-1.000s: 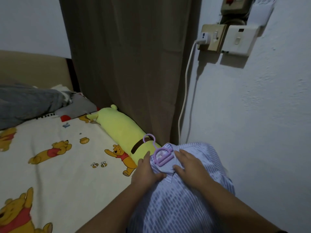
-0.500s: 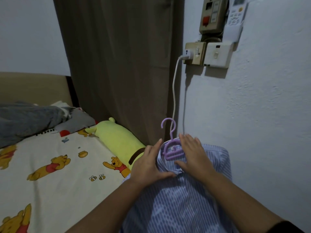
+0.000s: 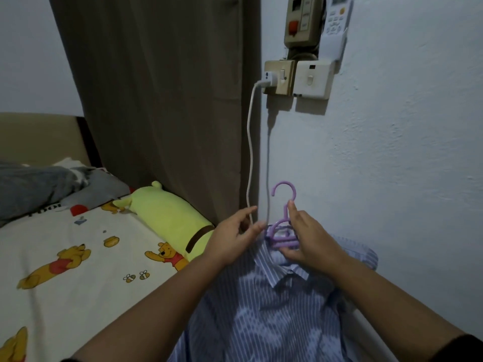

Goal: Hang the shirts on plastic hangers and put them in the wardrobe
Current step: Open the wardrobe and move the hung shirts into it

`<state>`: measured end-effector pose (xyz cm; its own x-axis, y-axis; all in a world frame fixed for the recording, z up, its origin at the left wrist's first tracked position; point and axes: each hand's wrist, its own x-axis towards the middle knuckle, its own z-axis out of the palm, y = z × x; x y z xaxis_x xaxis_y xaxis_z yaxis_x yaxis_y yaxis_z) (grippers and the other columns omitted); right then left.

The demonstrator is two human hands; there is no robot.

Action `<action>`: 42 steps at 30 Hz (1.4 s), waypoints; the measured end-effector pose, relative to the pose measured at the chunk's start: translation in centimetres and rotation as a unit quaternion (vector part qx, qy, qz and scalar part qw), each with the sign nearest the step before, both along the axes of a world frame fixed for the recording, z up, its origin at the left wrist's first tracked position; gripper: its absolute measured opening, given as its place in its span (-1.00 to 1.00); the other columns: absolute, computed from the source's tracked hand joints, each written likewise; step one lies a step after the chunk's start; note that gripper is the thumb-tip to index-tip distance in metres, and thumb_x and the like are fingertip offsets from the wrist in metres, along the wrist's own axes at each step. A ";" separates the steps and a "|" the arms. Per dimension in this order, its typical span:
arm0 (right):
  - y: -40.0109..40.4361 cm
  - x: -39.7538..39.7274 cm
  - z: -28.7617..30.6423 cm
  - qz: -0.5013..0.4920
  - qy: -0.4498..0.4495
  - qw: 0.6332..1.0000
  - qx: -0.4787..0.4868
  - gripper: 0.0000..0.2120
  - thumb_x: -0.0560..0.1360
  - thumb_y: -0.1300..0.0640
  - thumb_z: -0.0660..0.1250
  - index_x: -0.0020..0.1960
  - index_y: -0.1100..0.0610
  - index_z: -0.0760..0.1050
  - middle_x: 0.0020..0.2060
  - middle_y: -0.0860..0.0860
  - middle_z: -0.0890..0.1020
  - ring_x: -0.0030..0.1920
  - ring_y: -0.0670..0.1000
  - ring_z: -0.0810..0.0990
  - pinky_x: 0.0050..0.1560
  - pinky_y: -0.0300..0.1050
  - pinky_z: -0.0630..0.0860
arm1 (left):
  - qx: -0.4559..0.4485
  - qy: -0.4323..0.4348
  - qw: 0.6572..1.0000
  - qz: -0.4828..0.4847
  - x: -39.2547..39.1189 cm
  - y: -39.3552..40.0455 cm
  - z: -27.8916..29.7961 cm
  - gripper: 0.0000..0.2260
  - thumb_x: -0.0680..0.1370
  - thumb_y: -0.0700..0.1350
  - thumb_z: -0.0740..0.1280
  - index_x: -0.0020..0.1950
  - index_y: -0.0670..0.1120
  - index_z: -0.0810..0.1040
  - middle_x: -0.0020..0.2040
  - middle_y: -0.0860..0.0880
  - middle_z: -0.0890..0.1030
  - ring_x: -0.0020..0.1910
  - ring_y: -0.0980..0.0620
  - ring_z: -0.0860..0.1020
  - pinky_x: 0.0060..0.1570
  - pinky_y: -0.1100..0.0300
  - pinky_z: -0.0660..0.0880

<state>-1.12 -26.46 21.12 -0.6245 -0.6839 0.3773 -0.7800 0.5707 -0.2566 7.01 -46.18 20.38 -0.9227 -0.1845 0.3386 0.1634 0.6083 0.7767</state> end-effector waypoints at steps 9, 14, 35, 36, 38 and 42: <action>1.4 2.1 -5.1 0.082 -0.040 0.989 0.113 -0.09 0.44 -0.13 0.35 0.46 -0.07 -0.28 0.31 0.03 0.35 0.15 -0.12 0.36 0.16 -0.31 0.36 | 0.028 -0.209 0.970 0.117 -0.2 -3.2 -7.3 -0.45 0.60 0.28 -0.01 0.03 -0.14 0.54 -0.02 -0.12 0.60 0.04 -0.14 0.53 -0.07 0.08 0.37; -1.2 2.2 -7.1 0.086 -0.025 0.990 0.108 -0.10 0.46 -0.15 0.33 0.48 -0.04 -0.28 0.29 0.00 0.34 0.17 -0.16 0.27 0.18 -0.38 0.23 | 0.072 -0.367 0.918 0.135 -0.2 -5.1 -12.4 -0.17 0.54 0.39 -0.10 0.29 -0.33 0.45 0.24 -0.34 0.49 0.21 -0.25 0.48 0.11 0.02 0.39; -4.9 2.2 -6.6 0.089 0.007 0.995 0.049 -0.06 0.41 -0.10 0.41 0.48 -0.02 -0.20 0.25 0.07 0.45 0.23 0.05 0.37 0.22 -0.08 0.40 | 0.278 -0.261 0.894 0.235 1.3 -7.2 -9.9 0.02 0.32 0.59 -0.08 0.53 -0.11 0.20 0.50 -0.14 0.28 0.46 -0.18 0.26 0.42 -0.14 0.20; -5.0 2.2 -6.3 0.087 0.012 0.995 0.042 -0.06 0.41 -0.12 0.40 0.49 -0.02 -0.21 0.25 0.08 0.45 0.23 0.06 0.38 0.22 -0.05 0.41 | 0.288 -0.234 0.900 0.227 1.5 -7.1 -9.0 -0.02 0.34 0.57 -0.04 0.54 -0.07 0.18 0.52 -0.11 0.25 0.48 -0.16 0.24 0.43 -0.12 0.18; -5.2 2.2 -5.5 0.080 0.020 0.996 0.029 -0.06 0.41 -0.12 0.40 0.50 0.01 -0.20 0.26 0.09 0.45 0.23 0.10 0.39 0.23 0.03 0.45 | 0.294 -0.199 0.911 0.208 2.1 -6.7 -6.9 -0.13 0.42 0.50 0.04 0.55 -0.05 0.16 0.53 -0.09 0.23 0.49 -0.14 0.22 0.40 -0.08 0.18; -5.8 1.9 -3.1 0.059 0.042 0.997 0.001 -0.08 0.40 -0.05 0.44 0.50 0.07 -0.12 0.27 0.11 0.45 0.24 0.12 0.40 0.28 -0.02 0.36 | 0.261 -0.157 0.940 0.156 2.7 -5.4 -4.2 -0.29 0.52 0.36 0.12 0.56 0.02 0.10 0.52 -0.09 0.25 0.46 -0.13 0.27 0.34 0.00 0.23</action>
<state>0.75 -32.21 18.00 -0.5049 -0.7517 0.4242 -0.8610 0.4732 -0.1863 9.68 -51.55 16.23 -0.8356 -0.5275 -0.1536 -0.2473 0.1115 0.9625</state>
